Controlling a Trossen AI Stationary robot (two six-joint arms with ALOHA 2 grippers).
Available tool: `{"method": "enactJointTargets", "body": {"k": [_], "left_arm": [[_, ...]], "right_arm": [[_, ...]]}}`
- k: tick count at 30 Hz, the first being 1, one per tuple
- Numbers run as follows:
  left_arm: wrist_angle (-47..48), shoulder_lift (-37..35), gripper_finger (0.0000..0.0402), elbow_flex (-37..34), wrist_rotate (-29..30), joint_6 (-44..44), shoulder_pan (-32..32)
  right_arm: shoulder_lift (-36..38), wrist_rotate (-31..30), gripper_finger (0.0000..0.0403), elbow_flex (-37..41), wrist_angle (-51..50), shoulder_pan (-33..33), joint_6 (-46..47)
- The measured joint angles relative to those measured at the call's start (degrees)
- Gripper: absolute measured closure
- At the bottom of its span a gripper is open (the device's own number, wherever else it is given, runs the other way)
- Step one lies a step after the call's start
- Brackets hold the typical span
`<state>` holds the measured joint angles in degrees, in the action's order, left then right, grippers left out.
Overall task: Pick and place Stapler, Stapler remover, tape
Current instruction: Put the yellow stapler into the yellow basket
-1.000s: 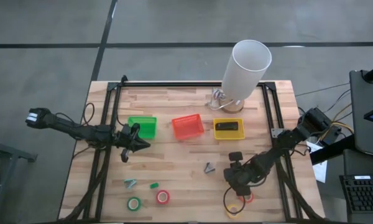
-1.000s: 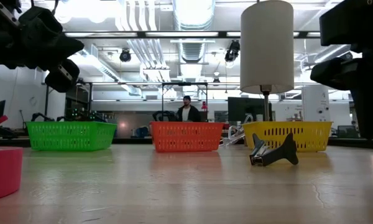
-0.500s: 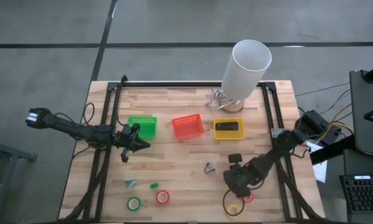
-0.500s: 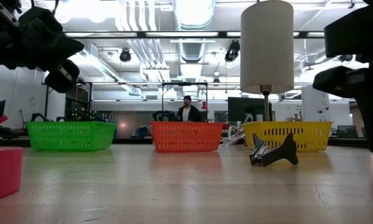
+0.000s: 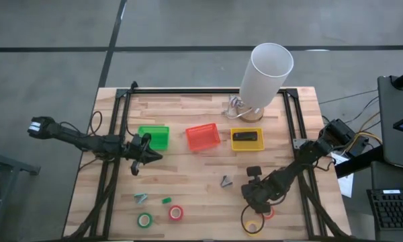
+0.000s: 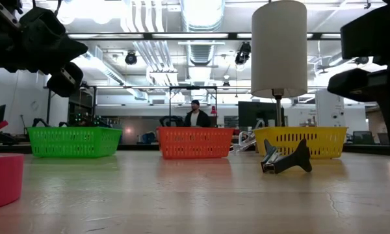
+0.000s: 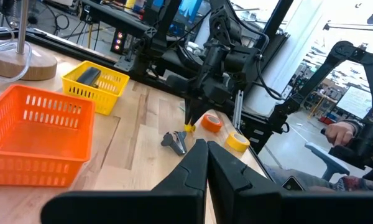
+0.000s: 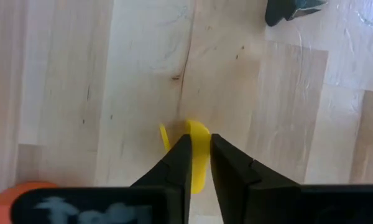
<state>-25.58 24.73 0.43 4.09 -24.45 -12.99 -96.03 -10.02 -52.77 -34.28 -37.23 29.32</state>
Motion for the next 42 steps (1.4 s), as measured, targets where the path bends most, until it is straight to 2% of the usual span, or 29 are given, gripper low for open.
{"method": "enactJointTargets", "body": {"k": [6,21,27,35,42], "left_arm": [[-0.01,0.0,0.0392,0.0,0.0,0.0,-0.02],[-0.04,0.0,0.0392,0.0,-0.02,0.0,-0.01],[-0.04,0.0,0.0392,0.0,0.0,0.0,-0.02],[0.13,0.02,0.0392,0.0,-0.02,0.0,0.0],[0.4,0.0,0.0392,0.0,0.0,0.0,0.0]], "right_arm": [[0.29,-0.22,0.0376,0.0,-0.1,0.0,-1.04],[1.64,-1.25,0.0377,-0.26,-3.77,0.15,-1.71],[3.54,-9.83,0.0377,-3.85,-11.73,0.38,-2.82],[6.18,-28.12,0.0377,-8.49,-21.48,3.21,-5.2],[6.74,-30.53,0.0377,-8.32,-19.74,12.16,-12.65]]}}
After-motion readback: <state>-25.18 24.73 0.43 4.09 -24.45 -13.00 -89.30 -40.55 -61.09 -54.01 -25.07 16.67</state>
